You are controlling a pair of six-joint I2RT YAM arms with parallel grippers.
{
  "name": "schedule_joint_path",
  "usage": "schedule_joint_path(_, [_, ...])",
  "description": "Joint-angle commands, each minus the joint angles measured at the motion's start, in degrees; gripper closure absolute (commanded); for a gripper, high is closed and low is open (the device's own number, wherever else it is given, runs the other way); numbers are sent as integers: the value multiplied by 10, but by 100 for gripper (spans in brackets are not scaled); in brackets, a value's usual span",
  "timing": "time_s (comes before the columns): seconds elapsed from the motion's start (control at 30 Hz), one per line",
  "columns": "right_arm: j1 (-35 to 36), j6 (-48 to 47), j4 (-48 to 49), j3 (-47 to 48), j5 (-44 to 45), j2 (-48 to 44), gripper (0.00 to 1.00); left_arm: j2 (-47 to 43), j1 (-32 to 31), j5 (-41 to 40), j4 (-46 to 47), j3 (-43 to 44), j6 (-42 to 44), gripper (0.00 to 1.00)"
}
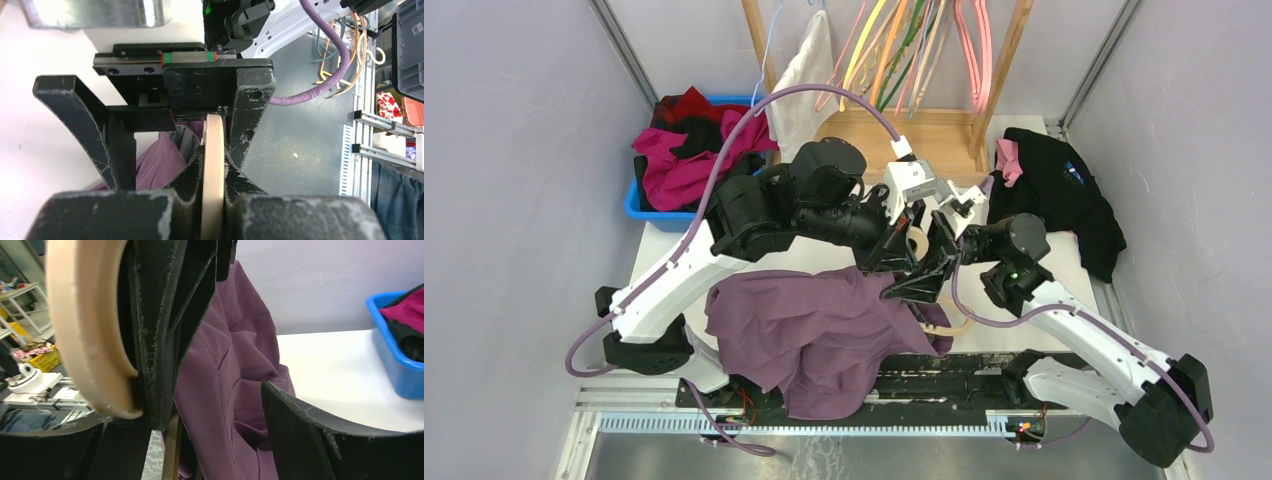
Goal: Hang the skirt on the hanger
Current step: Hang the skirt on the hanger.
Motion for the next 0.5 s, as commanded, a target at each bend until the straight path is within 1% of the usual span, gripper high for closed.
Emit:
schedule_joint_path(0.0, [18,83,132,4,-17,35,19,-1,0,32,60,33,11,97])
schedule_joint_path(0.07, [33,75,120,10,-17,48,19,1,0,36,65,33,11,97])
schedule_joint_path(0.17, [51,40,62,20,-16,55,20,5,0,39,72,33,10,97])
schedule_joint_path(0.27, [59,11,6,21,-13,44,22,8,1,39,72,32,12,97])
schedule_joint_path(0.37, [69,-45,-91,33,-6,30,28,10,0,42,76,27,13,97])
schedule_joint_path(0.47, [72,-68,-131,38,3,23,36,13,0,47,79,25,14,97])
